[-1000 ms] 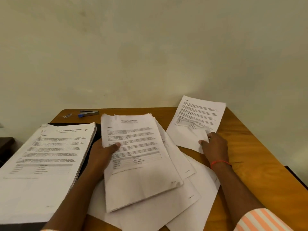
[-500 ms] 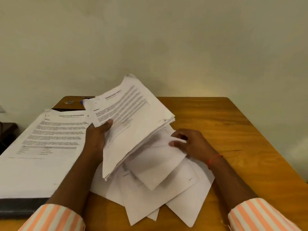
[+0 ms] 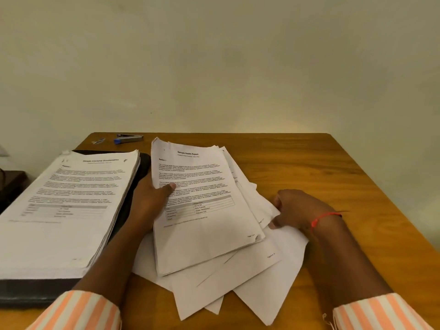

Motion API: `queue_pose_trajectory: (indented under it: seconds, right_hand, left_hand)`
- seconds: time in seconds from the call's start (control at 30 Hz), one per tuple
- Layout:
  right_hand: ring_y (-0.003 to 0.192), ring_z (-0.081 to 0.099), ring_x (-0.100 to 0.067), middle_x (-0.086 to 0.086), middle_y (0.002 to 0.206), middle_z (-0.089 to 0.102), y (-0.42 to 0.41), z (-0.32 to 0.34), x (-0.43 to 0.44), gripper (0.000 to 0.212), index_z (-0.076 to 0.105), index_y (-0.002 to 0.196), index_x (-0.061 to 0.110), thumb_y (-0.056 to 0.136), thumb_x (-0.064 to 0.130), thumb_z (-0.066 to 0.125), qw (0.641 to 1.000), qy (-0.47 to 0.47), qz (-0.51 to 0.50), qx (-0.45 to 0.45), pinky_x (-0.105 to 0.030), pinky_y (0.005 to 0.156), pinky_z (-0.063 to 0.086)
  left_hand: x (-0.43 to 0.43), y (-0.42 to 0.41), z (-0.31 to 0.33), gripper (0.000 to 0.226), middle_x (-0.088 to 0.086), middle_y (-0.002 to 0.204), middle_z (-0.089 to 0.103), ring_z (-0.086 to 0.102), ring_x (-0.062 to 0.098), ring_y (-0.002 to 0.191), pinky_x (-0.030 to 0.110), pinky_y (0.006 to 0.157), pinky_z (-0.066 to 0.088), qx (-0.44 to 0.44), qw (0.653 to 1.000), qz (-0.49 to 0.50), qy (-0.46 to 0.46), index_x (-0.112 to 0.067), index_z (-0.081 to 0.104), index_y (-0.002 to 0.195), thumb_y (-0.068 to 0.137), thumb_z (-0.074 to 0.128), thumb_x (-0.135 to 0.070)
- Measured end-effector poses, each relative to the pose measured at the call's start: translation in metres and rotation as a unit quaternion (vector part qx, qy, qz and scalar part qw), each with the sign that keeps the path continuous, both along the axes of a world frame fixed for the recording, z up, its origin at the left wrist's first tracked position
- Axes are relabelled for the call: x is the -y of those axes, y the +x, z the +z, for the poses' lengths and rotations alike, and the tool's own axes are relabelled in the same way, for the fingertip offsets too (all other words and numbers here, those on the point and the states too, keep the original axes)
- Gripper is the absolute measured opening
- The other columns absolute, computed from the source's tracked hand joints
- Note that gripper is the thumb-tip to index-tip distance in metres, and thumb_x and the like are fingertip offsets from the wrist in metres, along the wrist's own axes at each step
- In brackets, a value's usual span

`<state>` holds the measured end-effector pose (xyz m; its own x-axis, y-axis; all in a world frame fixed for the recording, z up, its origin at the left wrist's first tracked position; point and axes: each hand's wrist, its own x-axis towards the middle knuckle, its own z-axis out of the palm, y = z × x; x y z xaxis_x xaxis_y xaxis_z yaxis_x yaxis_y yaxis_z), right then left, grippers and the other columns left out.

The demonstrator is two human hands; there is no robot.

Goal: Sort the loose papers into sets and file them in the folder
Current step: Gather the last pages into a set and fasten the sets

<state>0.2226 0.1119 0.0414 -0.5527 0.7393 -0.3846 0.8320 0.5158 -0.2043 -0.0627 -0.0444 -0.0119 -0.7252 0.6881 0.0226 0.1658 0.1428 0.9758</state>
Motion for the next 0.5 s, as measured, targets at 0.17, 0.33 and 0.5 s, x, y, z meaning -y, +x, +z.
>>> queue_pose_trajectory:
  seconds: [0.17, 0.33, 0.5]
  right_hand:
    - [0.093, 0.066, -0.021, -0.002, 0.098, 0.071, 0.013, -0.003, -0.007, 0.023, 0.072, 0.101, 0.014, 0.082, 0.025, 0.080, 0.987, -0.103, -0.004, -0.121, -0.032, 0.076, 0.051]
    - [0.082, 0.070, -0.027, -0.016, 0.097, 0.074, 0.035, 0.000, -0.023, 0.020, 0.068, 0.094, 0.004, 0.089, 0.021, 0.075, 0.914, -0.194, -0.133, -0.331, -0.037, 0.071, 0.054]
    - [0.080, 0.062, -0.026, -0.006, 0.084, 0.069, 0.041, -0.010, -0.042, 0.015, 0.065, 0.086, 0.008, 0.092, 0.020, 0.071, 0.926, -0.050, -0.190, -0.322, -0.028, 0.062, 0.042]
  left_hand:
    - [-0.001, 0.001, 0.000, 0.036, -0.002, 0.118, 0.072, 0.071, 0.023, 0.102, 0.048, 0.088, 0.058, -0.001, 1.000, -0.003, -0.004, -0.024, 0.062, 0.129, 0.094, 0.070, -0.020]
    - [0.000, 0.002, 0.000, 0.038, -0.002, 0.118, 0.073, 0.072, 0.023, 0.101, 0.051, 0.089, 0.058, 0.009, 1.000, -0.003, -0.006, -0.024, 0.062, 0.130, 0.093, 0.072, -0.021]
    - [-0.001, 0.004, 0.001, 0.038, -0.001, 0.117, 0.072, 0.071, 0.021, 0.098, 0.038, 0.078, 0.059, 0.009, 1.000, -0.001, -0.003, -0.023, 0.061, 0.130, 0.093, 0.071, -0.019]
